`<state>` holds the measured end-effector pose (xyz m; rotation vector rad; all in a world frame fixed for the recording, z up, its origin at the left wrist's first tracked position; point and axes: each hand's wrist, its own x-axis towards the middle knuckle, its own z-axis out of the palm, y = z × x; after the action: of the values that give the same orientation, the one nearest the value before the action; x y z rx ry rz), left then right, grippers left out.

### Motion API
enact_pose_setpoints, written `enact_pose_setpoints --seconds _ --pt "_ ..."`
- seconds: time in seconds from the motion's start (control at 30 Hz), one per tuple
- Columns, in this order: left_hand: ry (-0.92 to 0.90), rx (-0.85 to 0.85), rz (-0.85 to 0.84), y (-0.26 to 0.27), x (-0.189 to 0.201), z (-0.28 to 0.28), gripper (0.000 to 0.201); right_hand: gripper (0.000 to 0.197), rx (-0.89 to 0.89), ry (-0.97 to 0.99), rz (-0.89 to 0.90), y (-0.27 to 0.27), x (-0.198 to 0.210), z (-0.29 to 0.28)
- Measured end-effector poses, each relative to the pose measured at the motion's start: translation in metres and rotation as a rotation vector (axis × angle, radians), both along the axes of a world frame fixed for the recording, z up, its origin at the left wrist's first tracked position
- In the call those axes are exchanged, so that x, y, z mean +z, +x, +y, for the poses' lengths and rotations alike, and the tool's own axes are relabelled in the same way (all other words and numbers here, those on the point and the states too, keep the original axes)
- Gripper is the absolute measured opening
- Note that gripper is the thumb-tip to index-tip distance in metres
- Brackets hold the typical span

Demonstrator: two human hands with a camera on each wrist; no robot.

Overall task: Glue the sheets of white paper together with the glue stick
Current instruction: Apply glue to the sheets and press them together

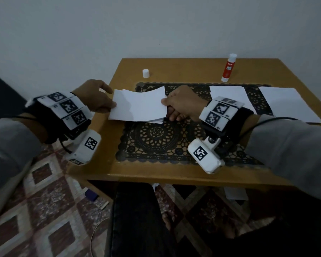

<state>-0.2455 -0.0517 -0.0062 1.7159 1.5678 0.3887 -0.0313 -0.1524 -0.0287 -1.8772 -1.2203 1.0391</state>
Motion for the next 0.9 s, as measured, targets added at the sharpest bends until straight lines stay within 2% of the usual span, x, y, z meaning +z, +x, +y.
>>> enact_pose_setpoints --seconds 0.13,0.27,0.37,0.43,0.5,0.6,0.7,0.8,0.9 --pt "0.069 0.007 0.059 0.003 -0.006 0.007 0.038 0.025 0.028 -0.037 -0.120 -0.002 -0.003 0.011" --pt "0.153 -0.057 0.135 0.005 -0.012 0.013 0.034 0.015 0.050 -0.127 -0.154 -0.002 0.001 0.017" --pt "0.187 -0.108 0.205 0.005 -0.015 0.014 0.030 0.027 0.077 -0.165 -0.123 0.000 0.002 0.019" --pt "0.200 -0.145 0.234 0.005 -0.013 0.010 0.031 0.028 0.061 -0.137 -0.124 0.003 0.002 0.016" --pt "0.178 -0.224 0.278 0.004 -0.011 0.004 0.040 0.024 0.081 -0.037 -0.266 0.004 0.001 0.009" --pt "0.151 -0.437 0.455 0.002 -0.009 -0.006 0.066 0.038 0.329 0.117 -0.588 0.005 0.001 -0.003" --pt "0.220 -0.510 0.572 0.004 -0.011 -0.010 0.073 0.041 0.495 0.147 -0.754 0.002 -0.002 -0.008" --pt "0.264 -0.497 0.609 0.007 -0.010 -0.012 0.069 0.028 0.527 0.196 -0.723 0.004 -0.006 -0.010" --pt "0.256 -0.516 0.677 0.012 -0.006 -0.014 0.073 0.018 0.482 0.254 -0.647 0.026 0.001 -0.024"
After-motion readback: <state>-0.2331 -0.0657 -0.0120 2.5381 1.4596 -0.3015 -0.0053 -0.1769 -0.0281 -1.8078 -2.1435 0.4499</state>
